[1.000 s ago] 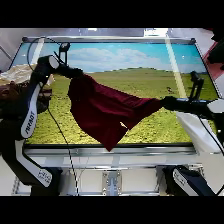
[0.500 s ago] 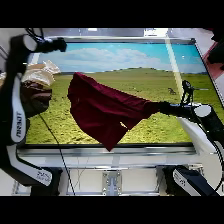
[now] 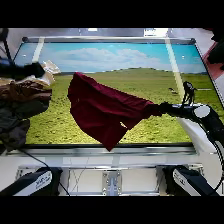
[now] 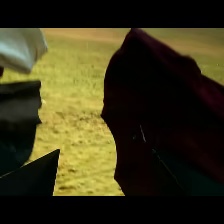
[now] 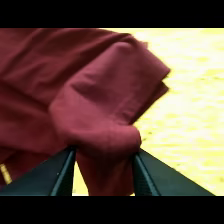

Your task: Fold the shirts.

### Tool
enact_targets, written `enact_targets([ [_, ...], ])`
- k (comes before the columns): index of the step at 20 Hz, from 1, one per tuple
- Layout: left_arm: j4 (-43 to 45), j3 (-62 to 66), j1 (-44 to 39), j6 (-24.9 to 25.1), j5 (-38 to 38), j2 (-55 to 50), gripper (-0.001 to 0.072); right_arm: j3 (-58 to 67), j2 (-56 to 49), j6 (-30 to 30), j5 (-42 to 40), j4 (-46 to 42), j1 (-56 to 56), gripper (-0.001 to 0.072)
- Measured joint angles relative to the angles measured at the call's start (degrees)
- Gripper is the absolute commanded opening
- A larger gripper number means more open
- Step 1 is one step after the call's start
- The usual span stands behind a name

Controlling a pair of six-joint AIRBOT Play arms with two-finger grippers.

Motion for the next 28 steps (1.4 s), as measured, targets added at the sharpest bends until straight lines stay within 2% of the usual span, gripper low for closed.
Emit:
enact_targets([
  [5,-17.9,-35.52,0.37,-5.88,5.22,16.74,0.0641,1.7,0.0,3.8,0.48,-7.04,-7.48,0.0413],
  [7,-24.39,-43.82,0.28,-5.95,5.57,19.74,0.0462,3.65,0.02,4.66,0.72,-8.17,-11.61,0.0413],
  [9,-28.63,-48.78,-1.01,-4.5,6.49,21.33,0.0461,5.64,0.31,5.05,1.09,-8.44,-14.64,0.0413],
  [14,-31.76,-53.22,-14.05,-2.05,15.87,21.84,0.0465,9.2,2.03,5.35,2.25,-7.85,-17.88,0.0413],
  [18,-26.18,-54.03,-23.06,-9.16,21.57,18.51,0.0497,9.92,4.17,4.83,3.32,-7.58,-18.49,0.0414],
  [22,-22.45,-54.25,-25.7,-15.15,26.08,15.45,0.0497,10.14,5.73,3.26,4.42,-7.58,-18.67,0.0414],
  [28,-25.81,-54.25,-26.56,-18.93,33.2,8.55,0.0495,10.19,6.29,2.29,5.49,-7.69,-18.67,0.0414],
])
